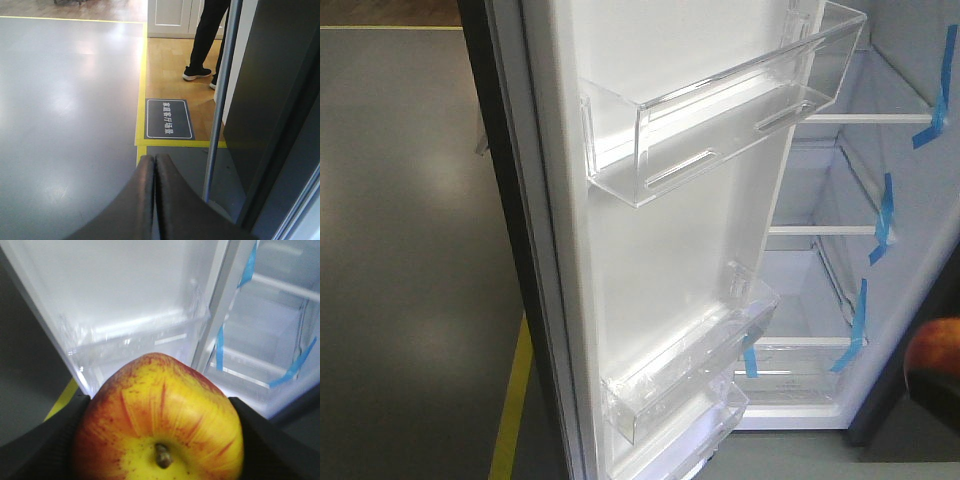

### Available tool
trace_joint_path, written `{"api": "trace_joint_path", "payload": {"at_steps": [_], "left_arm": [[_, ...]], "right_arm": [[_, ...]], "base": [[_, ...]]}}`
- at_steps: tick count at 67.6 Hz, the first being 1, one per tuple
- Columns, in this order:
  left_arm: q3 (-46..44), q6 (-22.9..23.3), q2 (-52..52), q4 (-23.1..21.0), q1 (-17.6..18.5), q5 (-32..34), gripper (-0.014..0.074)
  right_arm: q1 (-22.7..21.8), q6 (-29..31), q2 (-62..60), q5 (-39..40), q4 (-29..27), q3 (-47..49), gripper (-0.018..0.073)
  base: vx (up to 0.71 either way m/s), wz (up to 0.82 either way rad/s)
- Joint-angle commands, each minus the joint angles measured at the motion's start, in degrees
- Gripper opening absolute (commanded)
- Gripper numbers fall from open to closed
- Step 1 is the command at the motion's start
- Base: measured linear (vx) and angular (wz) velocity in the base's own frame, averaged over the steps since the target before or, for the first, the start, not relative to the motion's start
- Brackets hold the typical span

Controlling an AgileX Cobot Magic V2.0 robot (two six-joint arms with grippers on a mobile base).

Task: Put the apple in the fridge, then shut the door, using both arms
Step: 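Raise the right gripper with the apple over the upper door shelf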

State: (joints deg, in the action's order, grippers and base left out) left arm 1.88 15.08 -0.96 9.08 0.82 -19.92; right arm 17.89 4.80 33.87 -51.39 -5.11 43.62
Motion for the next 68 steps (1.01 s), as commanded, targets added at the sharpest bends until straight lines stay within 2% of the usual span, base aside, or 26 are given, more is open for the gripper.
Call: {"api": "trace_joint_path", "payload": {"at_steps": [1, 9, 17, 33, 53, 68], "left_arm": [[0.96, 0.46, 0.09, -0.25, 0.38, 4.05, -0.0006], [0.96, 0.46, 0.09, -0.25, 0.38, 4.05, -0.0006], [0.96, 0.46, 0.09, -0.25, 0.38, 4.05, -0.0006], [0.96, 0.46, 0.09, -0.25, 0.38, 4.05, -0.0006], [0.96, 0.46, 0.09, -0.25, 0.38, 4.05, -0.0006], [0.96, 0.46, 0.09, -0.25, 0.38, 4.05, -0.0006]], "right_arm": [[0.07, 0.35, 0.33, 16.13, -0.14, 1.68, 0.0111], [0.07, 0.35, 1.34, 31.02, -2.01, 2.1, 0.0111], [0.07, 0.35, 5.02, 35.73, -3.89, 5.86, 0.0111], [0.07, 2.55, 15.6, 32.78, -4.02, 18.25, 0.0111], [0.07, 5.06, 29.73, 20.74, -4.25, 37.85, 0.0111], [0.07, 7.94, 39.28, 16.31, -4.31, 50.76, 0.0111]], "base": [[0.0, 0.0], [0.0, 0.0], [0.0, 0.0], [0.0, 0.0], [0.0, 0.0], [0.0, 0.0]]}}
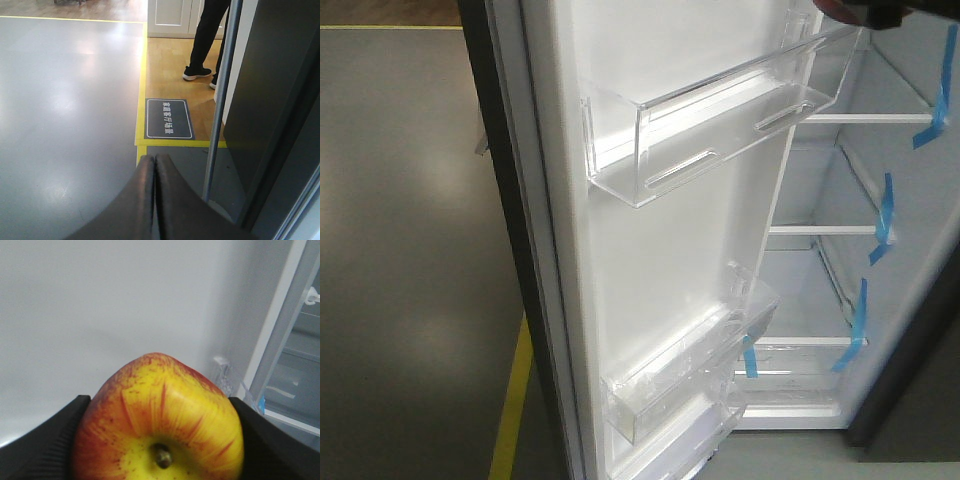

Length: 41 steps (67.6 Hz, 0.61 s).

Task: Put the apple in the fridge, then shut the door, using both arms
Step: 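Raise the right gripper with the apple over the upper door shelf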

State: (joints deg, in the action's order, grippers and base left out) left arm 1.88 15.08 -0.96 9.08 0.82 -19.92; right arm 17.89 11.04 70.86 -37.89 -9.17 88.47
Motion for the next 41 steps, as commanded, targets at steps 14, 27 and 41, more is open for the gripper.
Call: {"api": "trace_joint_path", "payload": {"at_steps": [14, 27, 41], "left_arm": [[0.96, 0.46, 0.09, -0.25, 0.38, 4.05, -0.0006], [0.96, 0.46, 0.09, -0.25, 0.38, 4.05, -0.0006], [0.96, 0.46, 0.09, -0.25, 0.38, 4.05, -0.0006]], "right_arm": [[0.07, 3.28, 9.4, 2.19, -0.44, 12.18, 0.0112], [0.07, 4.95, 13.77, 2.18, -0.44, 13.67, 0.0115], [0.07, 5.1, 16.81, 2.18, -0.38, 13.67, 0.0125]], "base": [[0.0, 0.0], [0.0, 0.0], [0.0, 0.0]]}}
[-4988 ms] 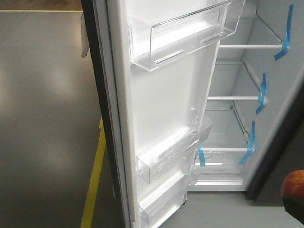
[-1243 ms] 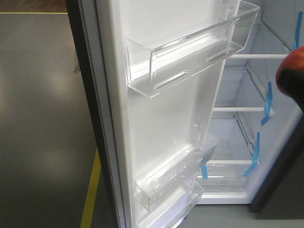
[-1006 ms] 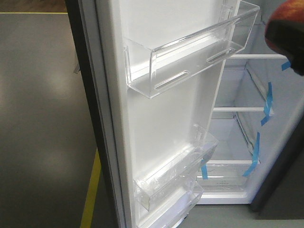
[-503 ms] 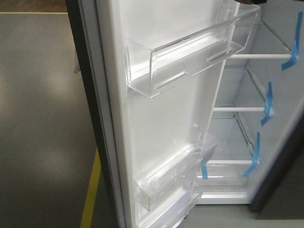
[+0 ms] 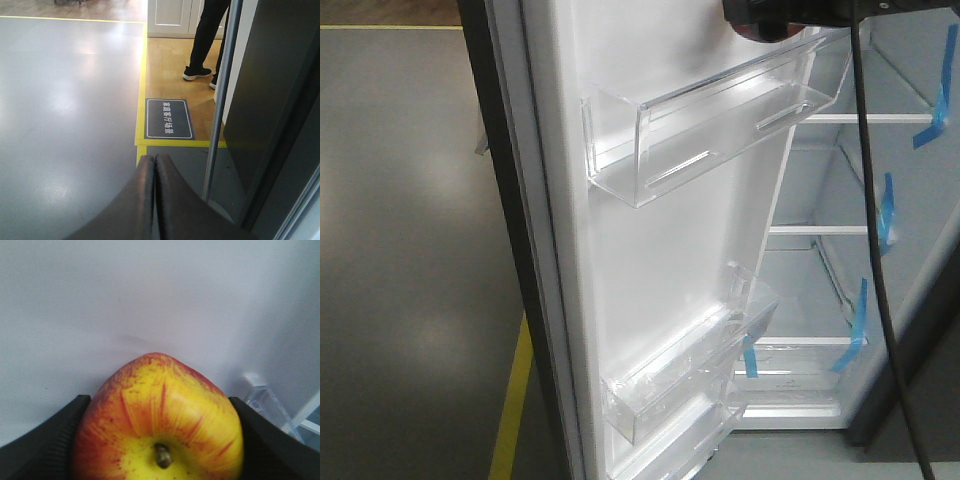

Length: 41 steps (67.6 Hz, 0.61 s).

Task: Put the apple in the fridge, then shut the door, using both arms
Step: 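Raise the right gripper with the apple over the upper door shelf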

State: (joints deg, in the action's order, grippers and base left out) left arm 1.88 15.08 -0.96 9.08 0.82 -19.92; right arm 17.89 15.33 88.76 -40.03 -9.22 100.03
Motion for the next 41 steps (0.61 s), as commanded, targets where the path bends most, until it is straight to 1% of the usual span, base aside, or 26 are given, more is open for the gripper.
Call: {"api": "trace_joint_path", "payload": {"at_steps": [1, 9, 15, 25, 32, 41], "left_arm": [[0.96, 0.46, 0.09, -0.25, 0.38, 4.05, -0.0006], [0.96, 0.46, 0.09, -0.25, 0.38, 4.05, -0.0006], [0.96, 0.46, 0.09, -0.25, 0.38, 4.05, -0.0006], [0.96, 0.46, 0.09, -0.25, 0.38, 4.05, -0.0006], [0.96, 0.46, 0.09, -0.25, 0.38, 4.05, -0.0006], [0.96, 0.46, 0.09, -0.25, 0.38, 4.05, -0.0006]], "right_arm": [[0.07, 0.8, -0.95, 4.31, -0.32, 2.12, 0.0126], [0.07, 0.8, -0.17, 4.08, -0.27, 2.12, 0.0153], [0.07, 0.8, 0.07, 3.41, 0.06, 2.12, 0.0204], [0.07, 0.8, 0.07, 3.13, 0.06, 2.12, 0.0351], [0.07, 0.68, -0.08, 3.13, 0.06, 2.12, 0.0474], [0.07, 0.34, -0.27, 3.04, 0.06, 2.12, 0.0577]], "base": [[0.0, 0.0], [0.0, 0.0], [0.0, 0.0], [0.0, 0.0], [0.0, 0.0], [0.0, 0.0]]}}
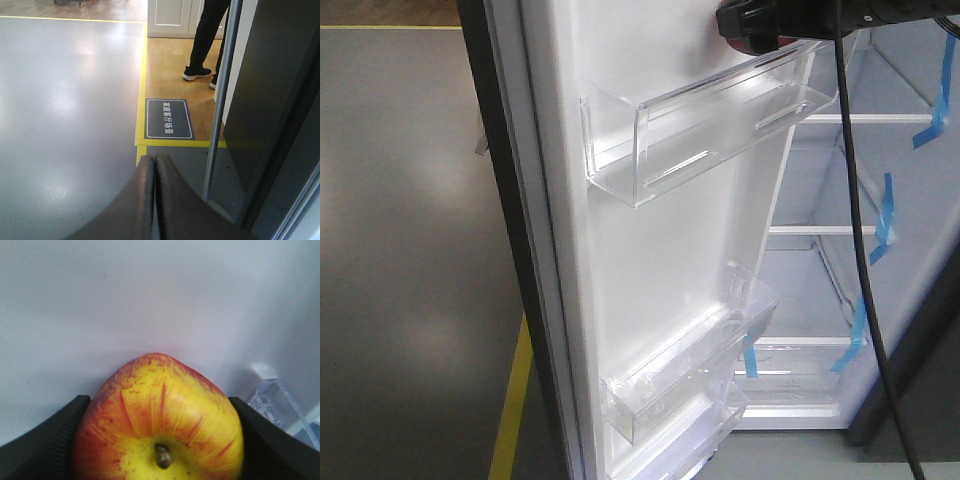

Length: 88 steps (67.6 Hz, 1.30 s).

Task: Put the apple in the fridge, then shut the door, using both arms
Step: 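Raise the right gripper with the apple over the upper door shelf, then lower the apple into the upper door shelf and open the right gripper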

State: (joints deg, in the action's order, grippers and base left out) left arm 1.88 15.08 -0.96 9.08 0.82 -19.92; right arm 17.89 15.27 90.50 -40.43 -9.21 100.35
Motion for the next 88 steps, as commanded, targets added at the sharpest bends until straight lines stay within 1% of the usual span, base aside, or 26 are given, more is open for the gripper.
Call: {"api": "trace_joint_path", "payload": {"at_steps": [1, 10, 29, 36, 49, 56, 69, 88], "left_arm": [[0.96, 0.46, 0.09, -0.25, 0.38, 4.05, -0.0006], [0.96, 0.46, 0.09, -0.25, 0.38, 4.05, -0.0006], [0.96, 0.46, 0.09, -0.25, 0.38, 4.05, -0.0006], [0.96, 0.46, 0.09, -0.25, 0.38, 4.05, -0.0006], [0.96, 0.46, 0.09, -0.25, 0.38, 4.05, -0.0006], [0.96, 0.46, 0.09, -0.25, 0.38, 4.05, -0.0006], [0.96, 0.46, 0.09, -0.25, 0.38, 4.05, -0.0006], [0.96, 0.46, 0.09, -0.25, 0.38, 4.05, -0.0006]], "right_arm": [[0.07, 0.4, -2.01, 3.45, 0.05, 1.79, 0.0584], [0.07, 0.38, -2.79, 3.45, 0.05, 1.79, 0.0631], [0.07, -0.03, -6.48, 0.65, 0.05, 1.79, 0.0629], [0.07, -0.36, -9.06, -3.21, 0.05, 1.79, 0.062], [0.07, -3.69, -15.23, -11.43, 0.05, 0.71, 0.0591], [0.07, -3.95, -19.35, -11.76, 0.12, -3.4, 0.0586], [0.07, -4.31, -28.7, -8.62, 0.12, -16.28, 0.0586], [0.07, -6.52, -41.28, -8.72, 0.9, -31.47, 0.0586]], "base": [[0.0, 0.0], [0.0, 0.0], [0.0, 0.0], [0.0, 0.0], [0.0, 0.0], [0.0, 0.0], [0.0, 0.0], [0.0, 0.0]]}}
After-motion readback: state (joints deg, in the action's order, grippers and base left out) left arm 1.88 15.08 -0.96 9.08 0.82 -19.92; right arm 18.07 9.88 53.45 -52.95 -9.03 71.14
